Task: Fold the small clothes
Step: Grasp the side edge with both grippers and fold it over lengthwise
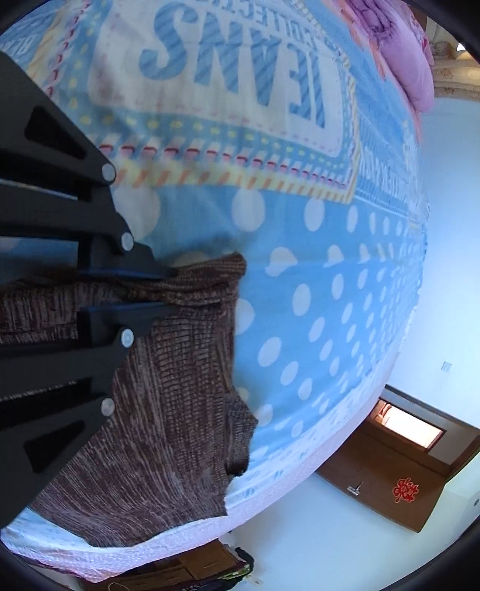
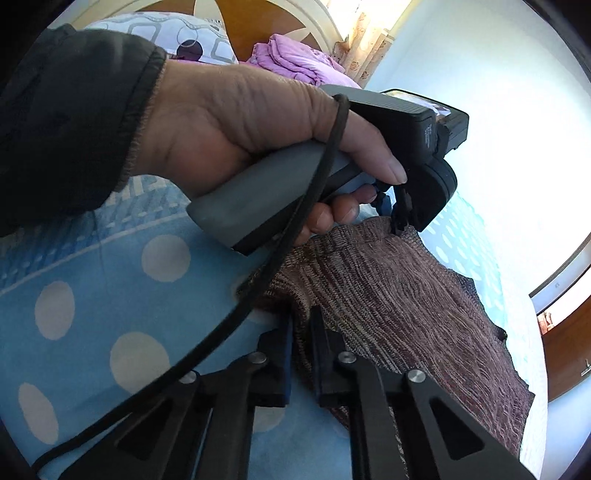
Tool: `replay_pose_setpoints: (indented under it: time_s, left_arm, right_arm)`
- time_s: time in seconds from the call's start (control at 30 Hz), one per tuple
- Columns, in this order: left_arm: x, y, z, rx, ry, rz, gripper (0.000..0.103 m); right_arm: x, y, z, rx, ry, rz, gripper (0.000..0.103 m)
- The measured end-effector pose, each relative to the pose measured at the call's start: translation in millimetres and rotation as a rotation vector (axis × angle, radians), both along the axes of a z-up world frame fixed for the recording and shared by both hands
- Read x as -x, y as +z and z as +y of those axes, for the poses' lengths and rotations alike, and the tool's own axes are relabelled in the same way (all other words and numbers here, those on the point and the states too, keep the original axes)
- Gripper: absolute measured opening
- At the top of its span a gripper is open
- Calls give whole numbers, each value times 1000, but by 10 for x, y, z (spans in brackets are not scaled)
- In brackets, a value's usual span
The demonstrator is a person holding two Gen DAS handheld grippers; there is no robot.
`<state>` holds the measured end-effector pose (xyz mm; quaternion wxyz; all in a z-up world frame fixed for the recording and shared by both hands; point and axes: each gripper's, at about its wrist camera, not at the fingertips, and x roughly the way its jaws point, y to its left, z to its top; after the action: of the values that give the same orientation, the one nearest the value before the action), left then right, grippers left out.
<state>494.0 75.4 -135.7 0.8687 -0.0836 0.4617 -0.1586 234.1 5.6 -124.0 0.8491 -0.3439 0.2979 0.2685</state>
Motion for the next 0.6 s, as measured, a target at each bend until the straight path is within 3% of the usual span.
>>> replay_pose_setpoints:
  time_s: [0.2,0.6]
  left_arm:
    - [5,190,109,88,29,27,11]
    - [119,591,-114,97,29,-3,11]
  right_arm:
    - [83,185,-170,-103,-18,23,4]
    - [40,413,-756,-281,-109,46,4]
